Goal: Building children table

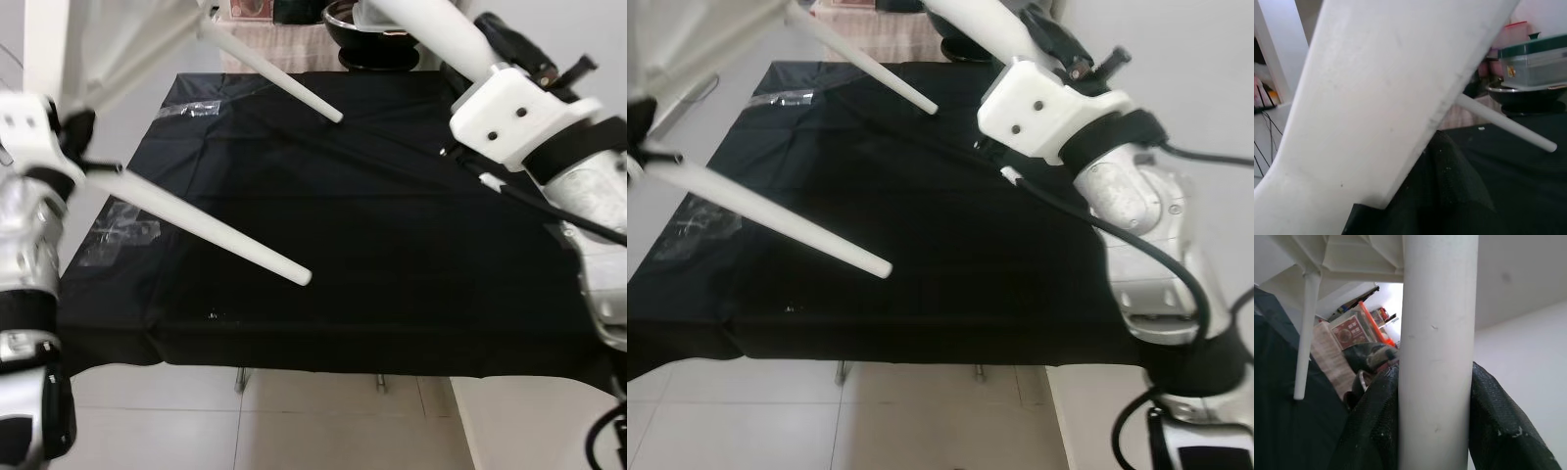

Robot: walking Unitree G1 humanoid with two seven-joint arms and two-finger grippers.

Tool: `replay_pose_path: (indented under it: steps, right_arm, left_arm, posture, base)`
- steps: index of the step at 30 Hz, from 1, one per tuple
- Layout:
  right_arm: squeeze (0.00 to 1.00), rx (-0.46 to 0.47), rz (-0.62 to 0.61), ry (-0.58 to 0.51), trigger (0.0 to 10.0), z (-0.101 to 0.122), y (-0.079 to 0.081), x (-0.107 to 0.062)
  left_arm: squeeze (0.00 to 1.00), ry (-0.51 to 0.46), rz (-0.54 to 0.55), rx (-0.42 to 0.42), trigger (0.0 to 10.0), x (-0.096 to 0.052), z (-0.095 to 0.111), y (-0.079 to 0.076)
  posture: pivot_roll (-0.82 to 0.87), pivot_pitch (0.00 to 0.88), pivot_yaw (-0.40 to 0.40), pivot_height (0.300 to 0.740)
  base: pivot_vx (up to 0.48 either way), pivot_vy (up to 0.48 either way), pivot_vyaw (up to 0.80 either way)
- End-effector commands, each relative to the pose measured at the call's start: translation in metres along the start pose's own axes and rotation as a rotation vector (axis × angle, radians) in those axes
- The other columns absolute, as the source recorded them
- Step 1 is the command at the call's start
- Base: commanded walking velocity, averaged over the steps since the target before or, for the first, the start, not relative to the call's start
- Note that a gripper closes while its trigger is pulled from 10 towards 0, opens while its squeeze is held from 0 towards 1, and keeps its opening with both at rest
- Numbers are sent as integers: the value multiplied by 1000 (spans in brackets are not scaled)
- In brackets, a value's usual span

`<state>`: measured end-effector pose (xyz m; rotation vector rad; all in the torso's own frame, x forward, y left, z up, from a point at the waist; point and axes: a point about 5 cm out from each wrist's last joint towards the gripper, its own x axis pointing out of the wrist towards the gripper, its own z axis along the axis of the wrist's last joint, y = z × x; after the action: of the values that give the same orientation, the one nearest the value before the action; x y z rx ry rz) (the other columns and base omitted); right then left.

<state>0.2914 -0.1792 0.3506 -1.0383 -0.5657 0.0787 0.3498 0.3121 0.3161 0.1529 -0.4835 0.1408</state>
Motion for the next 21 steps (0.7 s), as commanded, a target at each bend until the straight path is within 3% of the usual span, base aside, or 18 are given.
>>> replay_pose_path:
  steps: [1,3,4,6,7,11,17,19,20,21]
  right_arm:
    - [0,63,85,377,0,-70,17,-16]
    - [0,306,123,502,0,-84,56,-20]
    - [0,306,123,502,0,-84,56,-20]
    - [0,471,155,572,0,-84,87,-21]
    - [0,471,155,572,0,-84,87,-21]
    - [0,688,201,642,0,-74,133,-18]
    - [0,725,218,642,0,-68,152,-11]
    - [0,731,228,657,0,-67,167,-11]
    - [0,731,228,657,0,-67,167,-11]
    - [0,743,228,679,0,-67,175,-12]
  left_arm:
    - [0,-167,234,40,10000,-4,56,63]
    - [0,-218,161,75,10000,8,83,58]
    - [0,-218,161,75,10000,8,83,58]
    - [0,-237,109,98,10000,15,95,52]
    - [0,-237,109,98,10000,15,95,52]
    - [0,-258,17,125,10000,26,112,37]
    - [0,-248,-36,117,10000,32,116,27]
    - [0,-213,-87,81,10000,34,106,16]
    - [0,-213,-87,81,10000,34,106,16]
    - [0,-178,-138,56,10000,33,95,6]
  posture:
    - [-114,85,44,740]
    - [-73,81,50,740]
    - [-73,81,50,740]
    - [-58,73,54,740]
    - [-58,73,54,740]
    - [-18,74,59,740]
    - [-3,86,67,740]
    - [-8,95,73,740]
    - [-8,95,73,740]
    - [-8,95,73,740]
  base:
    - [0,0,0]
    - [0,0,0]
    - [0,0,0]
    - [0,0,0]
    - [0,0,0]
    - [0,0,0]
    - [0,0,0]
    - [0,0,0]
    - [0,0,0]
    - [0,0,0]
